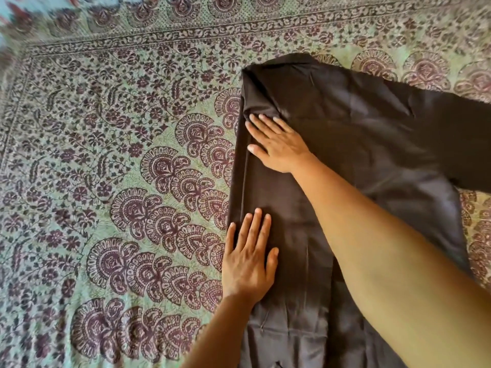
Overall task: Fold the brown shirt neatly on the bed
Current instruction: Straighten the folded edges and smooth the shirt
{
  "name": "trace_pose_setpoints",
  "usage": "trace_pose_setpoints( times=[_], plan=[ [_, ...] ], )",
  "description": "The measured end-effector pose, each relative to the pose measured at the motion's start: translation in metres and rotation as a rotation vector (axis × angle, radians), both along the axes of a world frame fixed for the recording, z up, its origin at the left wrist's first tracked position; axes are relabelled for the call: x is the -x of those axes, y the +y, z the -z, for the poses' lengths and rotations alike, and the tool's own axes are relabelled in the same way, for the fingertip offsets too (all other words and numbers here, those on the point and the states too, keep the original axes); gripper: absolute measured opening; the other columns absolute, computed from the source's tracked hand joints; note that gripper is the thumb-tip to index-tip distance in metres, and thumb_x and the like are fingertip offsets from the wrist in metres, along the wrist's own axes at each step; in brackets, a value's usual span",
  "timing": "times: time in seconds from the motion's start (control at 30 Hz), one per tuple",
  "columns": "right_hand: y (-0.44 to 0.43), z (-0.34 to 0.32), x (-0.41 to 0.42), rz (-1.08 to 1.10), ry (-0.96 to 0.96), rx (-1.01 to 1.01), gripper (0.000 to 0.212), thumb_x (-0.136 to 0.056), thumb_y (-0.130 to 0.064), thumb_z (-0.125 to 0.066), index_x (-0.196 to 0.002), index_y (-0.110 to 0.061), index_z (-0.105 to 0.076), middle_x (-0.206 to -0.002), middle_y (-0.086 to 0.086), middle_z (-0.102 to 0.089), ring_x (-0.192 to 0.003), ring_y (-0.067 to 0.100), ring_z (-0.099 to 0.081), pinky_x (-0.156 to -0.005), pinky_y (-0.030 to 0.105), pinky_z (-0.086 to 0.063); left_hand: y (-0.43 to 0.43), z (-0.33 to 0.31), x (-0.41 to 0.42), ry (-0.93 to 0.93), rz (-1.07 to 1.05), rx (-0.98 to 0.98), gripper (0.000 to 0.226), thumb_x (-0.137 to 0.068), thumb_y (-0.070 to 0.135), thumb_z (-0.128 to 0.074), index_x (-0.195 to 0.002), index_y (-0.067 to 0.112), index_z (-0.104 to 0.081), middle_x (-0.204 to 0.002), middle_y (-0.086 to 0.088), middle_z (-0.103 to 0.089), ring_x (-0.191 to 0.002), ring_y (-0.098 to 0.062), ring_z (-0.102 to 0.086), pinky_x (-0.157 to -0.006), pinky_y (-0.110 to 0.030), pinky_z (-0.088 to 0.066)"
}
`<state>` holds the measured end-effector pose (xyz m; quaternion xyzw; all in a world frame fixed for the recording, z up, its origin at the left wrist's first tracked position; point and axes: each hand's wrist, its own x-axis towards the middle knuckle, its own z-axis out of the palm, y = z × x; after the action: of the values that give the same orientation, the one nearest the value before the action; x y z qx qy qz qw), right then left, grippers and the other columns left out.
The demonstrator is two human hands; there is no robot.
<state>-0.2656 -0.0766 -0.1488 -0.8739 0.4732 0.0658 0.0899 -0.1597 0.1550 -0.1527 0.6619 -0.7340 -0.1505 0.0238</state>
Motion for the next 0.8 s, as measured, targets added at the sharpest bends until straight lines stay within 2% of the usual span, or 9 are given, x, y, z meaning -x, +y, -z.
trace_pose_setpoints(
  times=[0.1, 0.2, 0.27, 0.37, 0.53, 0.63, 0.7, 0.8],
  plan=[
    [-0.003, 0.002, 0.0, -0.051, 0.002, 0.094, 0.064, -0.094, -0.052, -0.008, -0.149, -0.019, -0.007, -0.157, 0.002, -0.006, -0.144, 0.015, -0.004, -0.116, 0.032, 0.004, -0.001, 0.001, 0.001, 0.022, 0.001, -0.006, 0.06, -0.092, 0.044, -0.031, -0.147, 0.021, -0.023, -0.155, 0.001, -0.021, -0.142, -0.016, -0.02, -0.113, -0.042, -0.016],
    [-0.013, -0.004, -0.013, 0.05, -0.083, 0.149, 0.067, -0.093, -0.05, -0.007, -0.148, -0.013, -0.011, -0.156, 0.006, -0.011, -0.144, 0.018, -0.009, -0.117, 0.034, 0.001, -0.003, 0.0, 0.0, 0.035, -0.002, -0.013, 0.061, -0.09, 0.044, -0.034, -0.147, 0.021, -0.025, -0.154, 0.001, -0.022, -0.141, -0.015, -0.02, -0.112, -0.042, -0.017],
    [-0.03, -0.011, -0.025, 0.121, -0.118, 0.096, 0.065, -0.096, -0.052, -0.011, -0.149, -0.014, -0.01, -0.157, 0.004, -0.007, -0.144, 0.015, -0.004, -0.117, 0.034, 0.002, -0.005, 0.001, 0.0, 0.024, 0.001, -0.009, 0.062, -0.09, 0.044, -0.035, -0.147, 0.021, -0.025, -0.154, 0.001, -0.023, -0.141, -0.015, -0.02, -0.112, -0.041, -0.017],
    [-0.052, -0.011, -0.033, 0.195, -0.053, -0.024, 0.063, -0.097, -0.053, -0.013, -0.149, -0.017, -0.01, -0.157, 0.0, -0.004, -0.144, 0.011, 0.001, -0.116, 0.033, 0.005, -0.004, 0.0, 0.0, 0.027, 0.001, -0.007, 0.062, -0.089, 0.044, -0.036, -0.146, 0.021, -0.025, -0.153, 0.001, -0.024, -0.141, -0.015, -0.021, -0.112, -0.04, -0.015],
    [-0.068, -0.018, -0.036, 0.204, 0.089, -0.082, 0.064, -0.095, -0.057, -0.012, -0.149, -0.023, -0.005, -0.157, -0.002, 0.004, -0.144, 0.011, 0.004, -0.116, 0.042, 0.008, -0.005, 0.0, -0.001, 0.049, -0.001, -0.003, 0.062, -0.089, 0.044, -0.036, -0.146, 0.021, -0.028, -0.153, 0.001, -0.025, -0.141, -0.015, -0.021, -0.112, -0.041, -0.016],
    [-0.075, -0.027, -0.037, 0.195, 0.113, -0.12, 0.065, -0.095, -0.057, -0.013, -0.149, -0.022, -0.008, -0.158, -0.001, 0.001, -0.144, 0.014, 0.0, -0.116, 0.043, 0.006, -0.006, 0.0, -0.002, 0.051, 0.0, -0.004, 0.062, -0.089, 0.044, -0.036, -0.146, 0.021, -0.028, -0.153, 0.001, -0.026, -0.141, -0.015, -0.022, -0.112, -0.041, -0.016],
    [-0.073, -0.032, -0.034, 0.168, 0.074, -0.051, 0.064, -0.096, -0.054, -0.015, -0.149, -0.018, -0.012, -0.158, 0.002, -0.003, -0.144, 0.017, -0.006, -0.116, 0.041, 0.0, -0.005, 0.0, -0.002, 0.06, 0.0, -0.008, 0.062, -0.089, 0.043, -0.037, -0.146, 0.021, -0.028, -0.153, 0.001, -0.027, -0.141, -0.015, -0.023, -0.113, -0.041, -0.016],
    [-0.052, -0.035, -0.024, 0.125, -0.086, 0.032, 0.06, -0.098, -0.048, -0.02, -0.149, -0.016, -0.014, -0.157, 0.004, -0.008, -0.144, 0.019, -0.009, -0.116, 0.038, -0.004, -0.005, 0.0, -0.002, 0.061, 0.004, -0.001, 0.062, -0.089, 0.043, -0.037, -0.146, 0.021, -0.028, -0.153, 0.001, -0.027, -0.141, -0.015, -0.023, -0.113, -0.041, -0.016]
  ],
)
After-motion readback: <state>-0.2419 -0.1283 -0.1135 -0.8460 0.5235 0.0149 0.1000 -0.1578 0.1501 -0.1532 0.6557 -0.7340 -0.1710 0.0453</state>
